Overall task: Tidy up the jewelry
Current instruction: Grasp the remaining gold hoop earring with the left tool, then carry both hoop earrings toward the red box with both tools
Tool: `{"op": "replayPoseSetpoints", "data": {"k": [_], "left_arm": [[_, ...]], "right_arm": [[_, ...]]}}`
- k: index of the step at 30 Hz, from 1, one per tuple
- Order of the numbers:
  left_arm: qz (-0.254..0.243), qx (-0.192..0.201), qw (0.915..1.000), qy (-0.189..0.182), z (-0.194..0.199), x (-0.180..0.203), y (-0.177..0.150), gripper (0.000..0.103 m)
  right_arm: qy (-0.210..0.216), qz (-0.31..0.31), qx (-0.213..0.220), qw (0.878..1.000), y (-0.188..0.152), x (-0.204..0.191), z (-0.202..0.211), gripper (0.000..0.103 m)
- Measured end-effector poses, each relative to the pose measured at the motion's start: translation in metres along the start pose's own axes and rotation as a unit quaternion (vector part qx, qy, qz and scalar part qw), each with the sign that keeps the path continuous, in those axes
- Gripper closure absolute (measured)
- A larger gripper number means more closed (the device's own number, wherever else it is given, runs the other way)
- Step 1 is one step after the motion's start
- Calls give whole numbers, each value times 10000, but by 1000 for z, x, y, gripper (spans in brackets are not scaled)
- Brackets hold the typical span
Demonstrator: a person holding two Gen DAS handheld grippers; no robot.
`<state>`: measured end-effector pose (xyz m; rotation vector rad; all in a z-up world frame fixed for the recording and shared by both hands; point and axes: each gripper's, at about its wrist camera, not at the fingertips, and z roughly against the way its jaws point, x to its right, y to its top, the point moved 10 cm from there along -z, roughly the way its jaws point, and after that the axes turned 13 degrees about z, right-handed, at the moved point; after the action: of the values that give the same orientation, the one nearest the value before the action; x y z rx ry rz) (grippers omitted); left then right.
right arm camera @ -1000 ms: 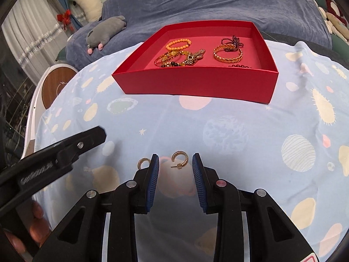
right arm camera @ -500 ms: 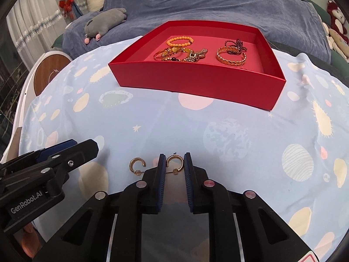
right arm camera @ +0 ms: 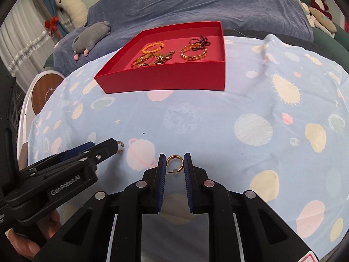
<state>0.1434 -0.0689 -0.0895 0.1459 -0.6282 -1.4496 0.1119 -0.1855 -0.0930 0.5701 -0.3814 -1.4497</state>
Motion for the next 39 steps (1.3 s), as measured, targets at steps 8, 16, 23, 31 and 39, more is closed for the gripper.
{"op": "replayPoseSetpoints", "data": {"k": [8, 16, 23, 31, 39], "left_arm": [[-218, 134, 9994, 238, -10, 6, -1, 62], [-360, 243, 9984, 352, -10, 4, -1, 85], [-315, 178, 9988, 318, -9, 4, -1, 85], [-278, 189, 9990, 301, 3, 6, 0, 85], [-308, 271, 9989, 209, 22, 12, -1, 85]], "right_arm": [[57, -137, -14, 9999, -5, 7, -2, 87], [96, -182, -24, 9998, -8, 8, -3, 87], [107, -171, -4, 9998, -7, 7, -1, 87], [141, -159, 106, 9997, -2, 3, 9, 87], [137, -112, 278, 9995, 6, -4, 26, 87]]}}
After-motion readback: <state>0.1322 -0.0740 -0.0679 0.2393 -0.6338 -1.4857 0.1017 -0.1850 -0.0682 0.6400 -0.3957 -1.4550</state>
